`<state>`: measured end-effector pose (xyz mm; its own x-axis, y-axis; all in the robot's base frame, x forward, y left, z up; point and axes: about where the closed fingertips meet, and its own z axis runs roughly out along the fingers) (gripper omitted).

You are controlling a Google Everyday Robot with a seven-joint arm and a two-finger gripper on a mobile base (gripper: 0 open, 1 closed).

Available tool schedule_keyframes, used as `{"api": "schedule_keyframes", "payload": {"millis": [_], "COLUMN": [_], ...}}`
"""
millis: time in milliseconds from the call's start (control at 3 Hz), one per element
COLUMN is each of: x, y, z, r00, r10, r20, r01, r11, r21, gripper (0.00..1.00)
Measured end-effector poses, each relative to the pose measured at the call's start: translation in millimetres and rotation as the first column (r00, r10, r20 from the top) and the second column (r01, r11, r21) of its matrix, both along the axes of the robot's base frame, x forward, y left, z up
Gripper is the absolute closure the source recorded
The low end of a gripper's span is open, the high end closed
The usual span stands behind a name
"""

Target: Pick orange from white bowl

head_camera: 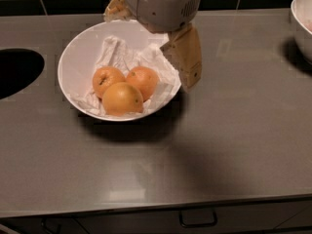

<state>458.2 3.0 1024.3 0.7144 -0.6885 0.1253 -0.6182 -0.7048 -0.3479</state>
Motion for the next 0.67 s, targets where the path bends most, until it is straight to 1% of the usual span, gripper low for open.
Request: {"api": "schedule_keyframes", "payload": {"millis": [333, 667], "x": [6.9, 16.8], "y": [13.4, 24.7], "z": [-5.5, -18.9], "r00": [0.997, 0.9876], "r10": [0.078, 0.155], "r20": [0.0, -0.023], "r01": [-0.078, -0.155], "r11": [0.997, 0.988], "r21": [0.011, 0.015], "gripper": [0.0, 0.0]}}
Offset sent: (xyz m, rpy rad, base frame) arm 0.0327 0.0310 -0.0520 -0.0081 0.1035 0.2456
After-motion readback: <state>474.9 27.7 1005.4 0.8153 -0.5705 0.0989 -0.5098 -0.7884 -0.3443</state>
